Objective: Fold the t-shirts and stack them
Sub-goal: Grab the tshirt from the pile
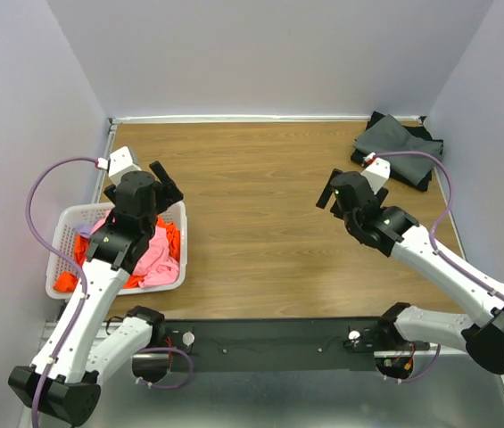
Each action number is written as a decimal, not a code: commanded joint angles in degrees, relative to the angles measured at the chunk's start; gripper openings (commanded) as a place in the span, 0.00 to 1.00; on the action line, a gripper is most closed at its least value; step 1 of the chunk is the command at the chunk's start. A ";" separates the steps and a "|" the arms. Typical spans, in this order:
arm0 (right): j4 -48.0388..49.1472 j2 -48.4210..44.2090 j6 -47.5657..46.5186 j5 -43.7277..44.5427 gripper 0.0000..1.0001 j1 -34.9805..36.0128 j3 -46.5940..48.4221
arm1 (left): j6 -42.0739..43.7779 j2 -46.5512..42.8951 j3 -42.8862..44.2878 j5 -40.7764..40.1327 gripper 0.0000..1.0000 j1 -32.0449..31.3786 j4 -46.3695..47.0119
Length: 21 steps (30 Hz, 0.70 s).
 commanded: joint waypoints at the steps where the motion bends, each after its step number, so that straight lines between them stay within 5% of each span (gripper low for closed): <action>1: -0.29 1.56 -0.15 1.51 1.00 -2.18 1.93 | -1.52 2.35 2.24 -5.39 0.93 -0.39 -3.42; 11: -0.29 7.62 0.99 -3.23 1.00 -11.66 3.78 | -14.51 6.30 4.61 -11.89 0.98 -0.39 -16.51; 15: -0.20 10.70 1.61 -6.48 1.00 -14.92 5.35 | -23.47 9.20 5.31 -17.42 0.98 -0.39 -29.33; 21: -0.11 16.50 0.20 -9.48 1.00 -17.74 9.13 | -31.38 9.65 -1.00 -12.08 0.98 -0.39 -31.12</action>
